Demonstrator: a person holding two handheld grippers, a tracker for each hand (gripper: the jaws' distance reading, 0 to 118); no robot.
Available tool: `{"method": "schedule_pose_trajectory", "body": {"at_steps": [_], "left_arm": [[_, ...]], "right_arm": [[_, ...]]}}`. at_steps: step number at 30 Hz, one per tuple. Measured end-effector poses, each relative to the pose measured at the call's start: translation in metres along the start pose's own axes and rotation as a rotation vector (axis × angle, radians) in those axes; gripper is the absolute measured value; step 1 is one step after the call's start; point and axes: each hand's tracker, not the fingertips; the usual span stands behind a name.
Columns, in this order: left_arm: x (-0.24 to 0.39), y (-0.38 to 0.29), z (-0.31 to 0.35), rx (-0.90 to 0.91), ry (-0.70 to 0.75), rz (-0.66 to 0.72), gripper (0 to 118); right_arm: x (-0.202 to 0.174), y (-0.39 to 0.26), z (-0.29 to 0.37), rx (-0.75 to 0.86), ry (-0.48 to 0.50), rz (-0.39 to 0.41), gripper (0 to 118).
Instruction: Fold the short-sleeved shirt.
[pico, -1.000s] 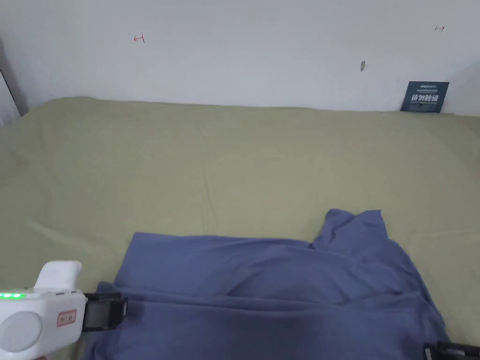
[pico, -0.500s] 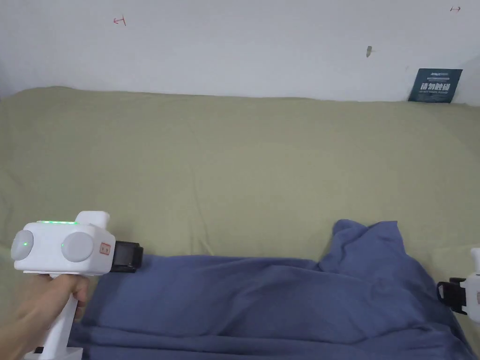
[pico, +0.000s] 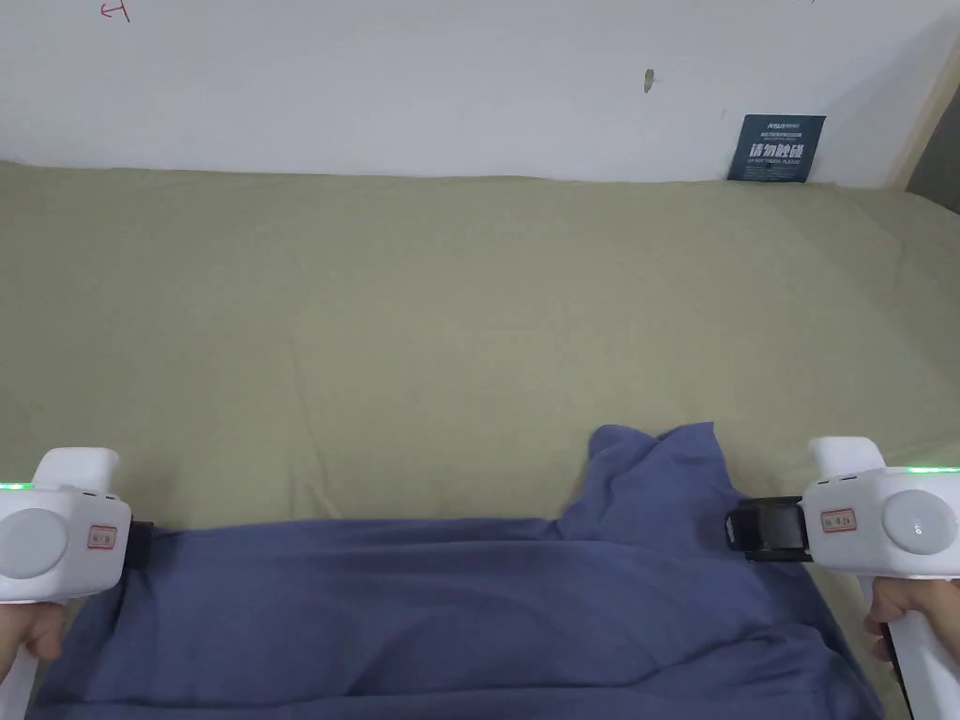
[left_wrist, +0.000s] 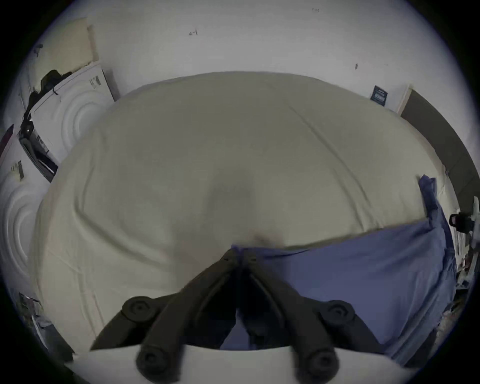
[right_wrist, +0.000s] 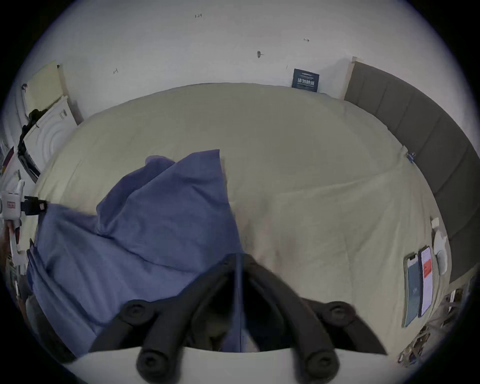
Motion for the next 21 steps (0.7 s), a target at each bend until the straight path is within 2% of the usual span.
{"method": "schedule_pose_trajectory", "body": {"at_steps": [1,3,5,7,8,9,10,11,12,13,16,20,21], "left_arm": [[0.000,0.000,0.000,0.001,-0.002,0.006,1],[0.001,0.000,0.000,-0.002,-0.008,0.022,1],[-0.004,0.001,0.000,-0.006,-0.021,0.033,1],[-0.006,0.001,0.005,-0.004,-0.027,0.038,1],[-0.006,0.000,0.011,0.005,-0.032,0.036,1],[-0.007,-0.001,0.018,0.017,-0.034,0.038,1],[-0.008,-0.001,0.025,0.022,-0.035,0.039,1],[-0.010,-0.002,0.033,0.032,-0.041,0.047,1],[-0.014,-0.004,0.043,0.044,-0.056,0.054,1],[-0.017,-0.008,0.055,0.059,-0.064,0.051,1],[-0.028,-0.025,0.088,0.106,-0.086,0.060,1],[-0.043,-0.066,0.137,0.164,-0.107,0.056,1],[-0.046,-0.078,0.147,0.173,-0.110,0.052,1]], "right_arm": [[-0.007,0.000,-0.005,-0.025,-0.017,-0.004,118],[-0.012,0.002,-0.024,-0.100,-0.026,0.031,107],[-0.017,-0.001,-0.015,-0.071,-0.052,0.087,105],[-0.019,0.001,0.005,-0.012,-0.020,0.067,104],[-0.018,0.001,0.014,0.024,0.003,0.068,98],[-0.014,0.000,0.017,0.075,0.025,0.055,79],[-0.009,0.000,0.022,0.055,0.022,0.057,69],[-0.007,0.000,0.030,0.078,0.043,0.065,41],[-0.004,0.000,0.040,0.105,0.044,0.080,3],[-0.006,-0.008,0.060,0.143,0.019,0.071,3],[0.002,-0.023,0.100,0.198,0.062,0.047,3],[-0.003,-0.066,0.154,0.242,0.095,0.090,3],[0.000,-0.078,0.164,0.248,0.083,0.074,3]]}}
